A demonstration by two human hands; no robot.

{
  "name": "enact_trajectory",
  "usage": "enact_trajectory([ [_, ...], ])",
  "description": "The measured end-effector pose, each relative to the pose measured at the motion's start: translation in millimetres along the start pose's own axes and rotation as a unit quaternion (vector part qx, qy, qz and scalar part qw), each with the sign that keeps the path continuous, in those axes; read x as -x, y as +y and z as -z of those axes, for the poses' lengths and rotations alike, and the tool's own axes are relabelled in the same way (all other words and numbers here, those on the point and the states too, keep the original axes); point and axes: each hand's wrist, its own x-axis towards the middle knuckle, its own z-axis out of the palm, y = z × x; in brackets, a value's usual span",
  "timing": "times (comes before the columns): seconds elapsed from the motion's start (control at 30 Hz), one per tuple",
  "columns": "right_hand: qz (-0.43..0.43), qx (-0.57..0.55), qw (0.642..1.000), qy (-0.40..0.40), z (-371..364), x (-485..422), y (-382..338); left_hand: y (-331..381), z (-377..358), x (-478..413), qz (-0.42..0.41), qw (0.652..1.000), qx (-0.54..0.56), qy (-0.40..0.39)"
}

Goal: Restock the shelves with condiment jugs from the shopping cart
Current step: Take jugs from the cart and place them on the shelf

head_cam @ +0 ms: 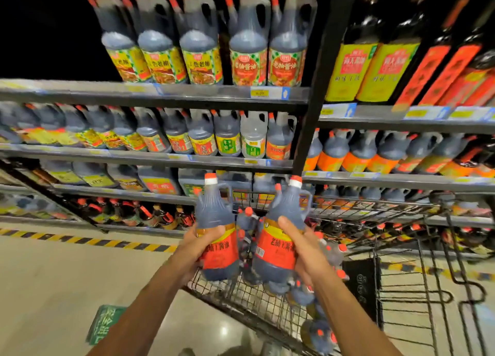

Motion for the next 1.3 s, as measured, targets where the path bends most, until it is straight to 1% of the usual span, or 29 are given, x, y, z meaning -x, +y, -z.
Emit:
enact_trajectory([
  [0.07,0.004,0.023,0.999,-0.025,-27.2,-2.3,-2.2,12.0,25.6,6.2,-0.017,1.0,0.014,-0.002],
  [0.2,0.011,0.064,0.997,-0.04,-103.7,-6.2,0.8,35.8,88.4,24.0,-0.055,0.997,0.048,0.011],
  [0.47,0.041,0.112,0.988,-0.099,-285.3,-7.6,34.8,83.3,249.6,61.0,-0.099,0.987,0.11,0.068],
  [0.6,0.055,0.132,0.979,-0.144,-366.4,-10.2,48.1,108.8,319.6,79.9,-0.137,0.98,0.115,0.093],
  [0.73,0.063,0.149,0.971,-0.178,-431.1,-21.5,51.6,130.9,371.7,89.8,-0.164,0.973,0.117,0.114],
  [0.97,0.09,0.18,0.954,-0.22,-509.6,-72.1,35.4,179.3,433.7,48.4,-0.186,0.97,0.076,0.137],
  [1.13,0.11,0.177,0.953,-0.221,-557.9,-132.4,20.4,234.4,461.8,-1.8,-0.235,0.96,0.053,0.14],
  [1.3,0.113,0.153,0.954,-0.23,-608.6,-195.1,-3.7,298.2,487.6,-54.9,-0.295,0.942,-0.01,0.158],
])
